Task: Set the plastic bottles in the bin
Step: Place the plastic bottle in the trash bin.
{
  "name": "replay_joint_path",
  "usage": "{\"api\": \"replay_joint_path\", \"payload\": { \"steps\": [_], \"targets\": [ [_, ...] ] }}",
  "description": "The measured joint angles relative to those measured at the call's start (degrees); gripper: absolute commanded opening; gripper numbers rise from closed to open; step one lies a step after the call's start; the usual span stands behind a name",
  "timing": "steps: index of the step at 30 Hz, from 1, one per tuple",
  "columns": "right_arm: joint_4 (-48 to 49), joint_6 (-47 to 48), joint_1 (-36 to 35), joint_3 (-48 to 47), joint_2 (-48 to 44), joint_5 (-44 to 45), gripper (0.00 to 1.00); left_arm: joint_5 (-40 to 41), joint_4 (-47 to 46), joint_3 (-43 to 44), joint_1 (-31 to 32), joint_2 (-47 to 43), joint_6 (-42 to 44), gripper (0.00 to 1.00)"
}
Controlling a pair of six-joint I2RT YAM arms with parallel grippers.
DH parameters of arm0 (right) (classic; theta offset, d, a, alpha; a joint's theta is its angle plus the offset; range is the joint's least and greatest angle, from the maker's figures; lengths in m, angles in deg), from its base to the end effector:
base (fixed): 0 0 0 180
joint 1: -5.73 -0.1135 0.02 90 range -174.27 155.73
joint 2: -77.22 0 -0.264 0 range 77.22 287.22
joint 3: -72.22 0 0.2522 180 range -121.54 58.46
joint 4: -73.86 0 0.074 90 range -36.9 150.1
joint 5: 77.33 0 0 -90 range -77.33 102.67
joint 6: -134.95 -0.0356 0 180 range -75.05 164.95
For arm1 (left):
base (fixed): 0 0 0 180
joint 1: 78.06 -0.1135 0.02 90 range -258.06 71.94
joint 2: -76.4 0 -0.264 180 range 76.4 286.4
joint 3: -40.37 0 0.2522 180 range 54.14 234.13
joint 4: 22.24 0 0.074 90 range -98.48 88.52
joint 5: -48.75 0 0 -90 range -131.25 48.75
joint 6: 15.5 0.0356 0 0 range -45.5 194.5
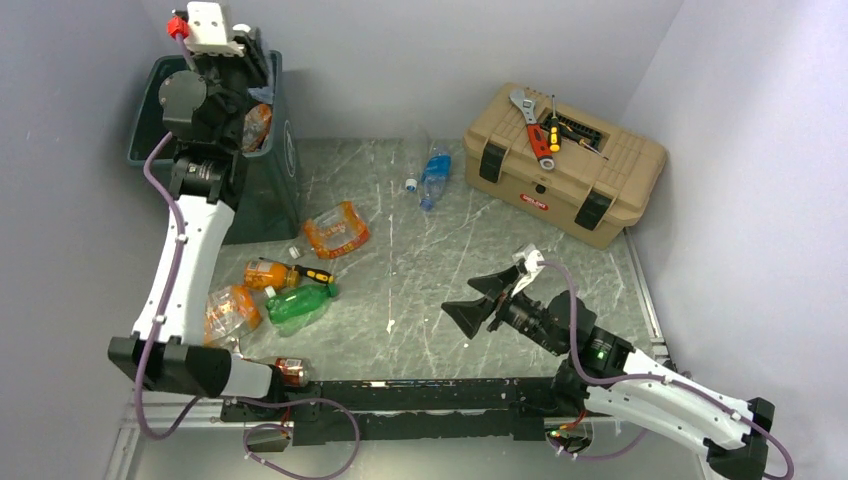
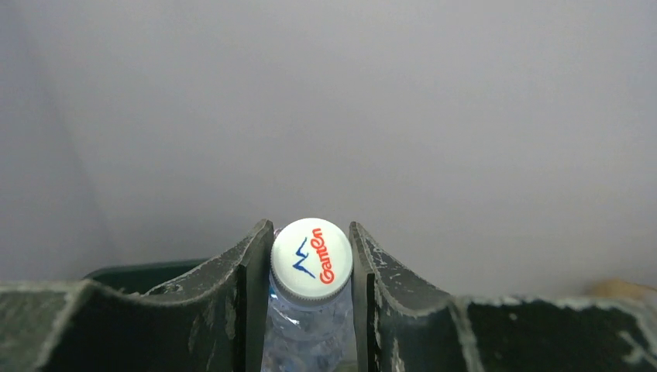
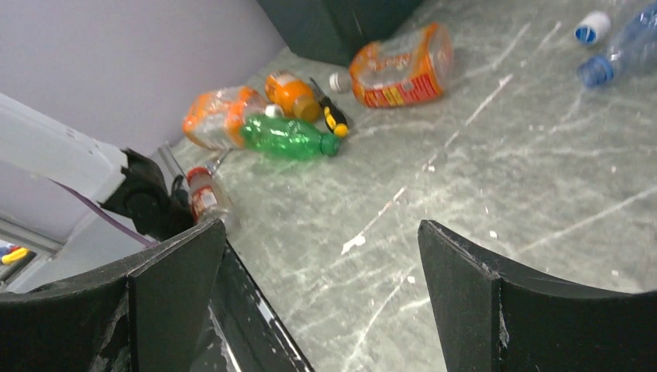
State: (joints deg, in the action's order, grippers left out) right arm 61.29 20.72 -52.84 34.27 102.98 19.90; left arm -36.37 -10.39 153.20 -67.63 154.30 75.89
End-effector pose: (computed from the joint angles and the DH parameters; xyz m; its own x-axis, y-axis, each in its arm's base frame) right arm 0.0758 0.1155 0.2808 -0.3236 0.2512 -0.9122 -0.7107 0.5720 0.4096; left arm 0.2682 -0.0463 0.5590 0.3879 -0.0468 -0.9205 0.0940 0.9955 -0.0110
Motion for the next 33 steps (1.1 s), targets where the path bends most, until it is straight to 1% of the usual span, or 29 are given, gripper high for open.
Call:
{"api": "replay_joint_path", "payload": {
  "steps": [1,4,7,12,15,17,18,19,20,21,22,23,24,30,33],
  "targets": [
    [-0.3,-0.5,0.0,0.8,0.0,0.1,1.00,0.0,-4.5,-2.6,-2.5,0.8,-0.1,0.00],
    [-0.5,-2.1,0.0,2.6,-0.5,0.2,1.00,-0.6,-13.7,-8.2,-8.2,3.5,-1.5,0.00],
    [-0.3,-3.8,0.0,4.8,-1.6,0.3,0.99,-1.6,-20.5,-11.1,-11.9,6.8,-2.1,0.00],
    [1.0,-6.9,0.0,9.2,-3.6,1.8,0.99,-5.4,-28.1,-11.7,-16.0,12.5,-3.3,0.00],
    [1.5,-7.9,0.0,11.3,-4.2,2.7,0.99,-9.1,-32.9,-11.7,-19.4,16.0,-6.6,0.00],
    [2.1,-8.0,0.0,12.5,-4.7,3.2,0.99,-13.0,-37.1,-11.7,-21.7,18.9,-9.9,0.00],
    [2.4,-8.1,0.0,13.0,-4.8,3.3,0.99,-14.8,-38.9,-11.7,-22.6,20.5,-11.5,0.03],
    [2.8,-8.1,0.0,13.3,-4.8,3.5,0.99,-16.6,-40.6,-11.7,-23.5,22.1,-13.1,0.11],
    [3.2,-8.1,0.0,13.7,-4.7,4.0,0.99,-18.7,-42.0,-11.7,-24.2,24.2,-14.9,0.21],
    [3.2,-8.1,0.0,13.7,-4.6,4.2,0.99,-19.5,-41.2,-11.3,-24.5,24.9,-15.9,0.46],
    [3.5,-8.1,0.0,13.7,-4.3,4.6,0.99,-20.8,-41.9,-10.7,-24.7,25.2,-17.0,0.76],
    [4.0,-8.1,0.0,13.7,-3.7,4.9,0.99,-21.8,-42.5,-10.7,-24.7,25.2,-17.8,0.97],
    [4.5,-8.1,0.0,13.7,-3.1,5.0,0.99,-22.9,-42.9,-10.7,-24.7,25.2,-18.4,0.99],
    [6.4,-8.2,0.0,13.8,0.5,6.0,0.99,-23.0,-42.5,-11.2,-24.3,24.6,-20.8,1.00],
    [6.9,-8.4,0.0,13.8,1.2,6.3,0.99,-22.9,-39.8,-11.2,-24.3,22.5,-21.2,0.99]
  ]
}}
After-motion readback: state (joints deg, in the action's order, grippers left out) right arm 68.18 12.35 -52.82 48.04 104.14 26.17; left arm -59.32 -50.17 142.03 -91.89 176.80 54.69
